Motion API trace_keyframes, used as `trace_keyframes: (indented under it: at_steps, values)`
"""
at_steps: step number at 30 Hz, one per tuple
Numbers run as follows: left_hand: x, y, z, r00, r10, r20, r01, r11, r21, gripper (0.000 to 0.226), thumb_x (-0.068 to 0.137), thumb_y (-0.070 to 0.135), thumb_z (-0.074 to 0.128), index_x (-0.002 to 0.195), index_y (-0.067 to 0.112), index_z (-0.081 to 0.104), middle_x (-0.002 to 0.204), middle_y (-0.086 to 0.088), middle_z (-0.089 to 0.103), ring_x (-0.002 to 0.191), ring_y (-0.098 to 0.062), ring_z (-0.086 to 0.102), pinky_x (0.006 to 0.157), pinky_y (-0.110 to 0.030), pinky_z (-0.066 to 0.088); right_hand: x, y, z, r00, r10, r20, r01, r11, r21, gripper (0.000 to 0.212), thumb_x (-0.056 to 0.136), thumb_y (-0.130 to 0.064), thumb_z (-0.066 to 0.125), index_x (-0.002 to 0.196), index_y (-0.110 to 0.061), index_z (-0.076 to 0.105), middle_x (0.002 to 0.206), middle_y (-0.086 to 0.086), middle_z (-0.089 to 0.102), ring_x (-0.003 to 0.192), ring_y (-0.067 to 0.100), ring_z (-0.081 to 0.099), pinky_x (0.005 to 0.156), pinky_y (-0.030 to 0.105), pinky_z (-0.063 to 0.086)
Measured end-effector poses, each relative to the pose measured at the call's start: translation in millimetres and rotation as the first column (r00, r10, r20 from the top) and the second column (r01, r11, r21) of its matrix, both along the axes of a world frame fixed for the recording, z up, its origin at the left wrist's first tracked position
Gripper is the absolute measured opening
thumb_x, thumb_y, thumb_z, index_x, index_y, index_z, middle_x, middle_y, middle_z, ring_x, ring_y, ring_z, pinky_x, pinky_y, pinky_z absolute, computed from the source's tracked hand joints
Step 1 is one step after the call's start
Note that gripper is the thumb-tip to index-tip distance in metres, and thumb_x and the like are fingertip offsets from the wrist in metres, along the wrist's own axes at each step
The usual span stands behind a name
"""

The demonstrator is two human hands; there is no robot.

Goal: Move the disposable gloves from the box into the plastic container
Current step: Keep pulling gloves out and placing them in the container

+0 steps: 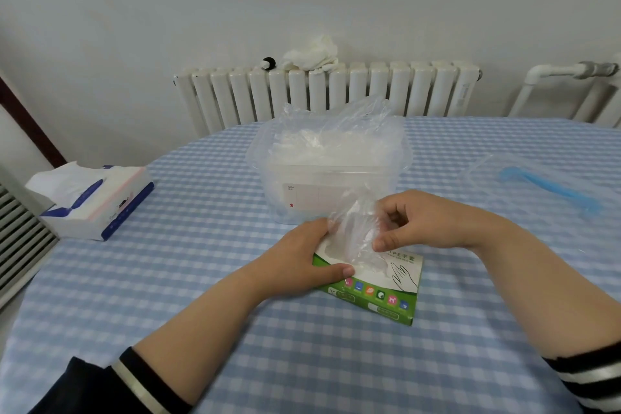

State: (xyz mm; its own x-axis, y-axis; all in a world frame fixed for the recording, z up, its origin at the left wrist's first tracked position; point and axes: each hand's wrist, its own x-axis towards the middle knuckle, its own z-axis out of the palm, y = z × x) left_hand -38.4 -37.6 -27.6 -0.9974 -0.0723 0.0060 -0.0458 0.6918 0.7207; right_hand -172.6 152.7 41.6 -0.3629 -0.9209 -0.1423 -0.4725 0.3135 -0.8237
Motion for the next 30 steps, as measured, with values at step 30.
trace_keyframes:
  at_steps: [30]
  values:
    - [-2, -1, 4, 1.000, -0.016, 0.023, 0.016, 1.000, -0.020, 0.073, 0.069, 0.058, 0.076, 0.130, 0.036, 0.043, 0.122, 0.018, 0.055, 0.109, -0.001, 0.054, 0.093, -0.033, 0.051, 35, -20, -22, 0.797, -0.333, -0.504, 0.039, 0.861, -0.507, 0.036, 0.095, -0.044, 0.038, 0.086, -0.025, 0.068, 0.077, -0.011, 0.067, 0.073, 0.006, 0.058, 0.063, 0.025, 0.044]
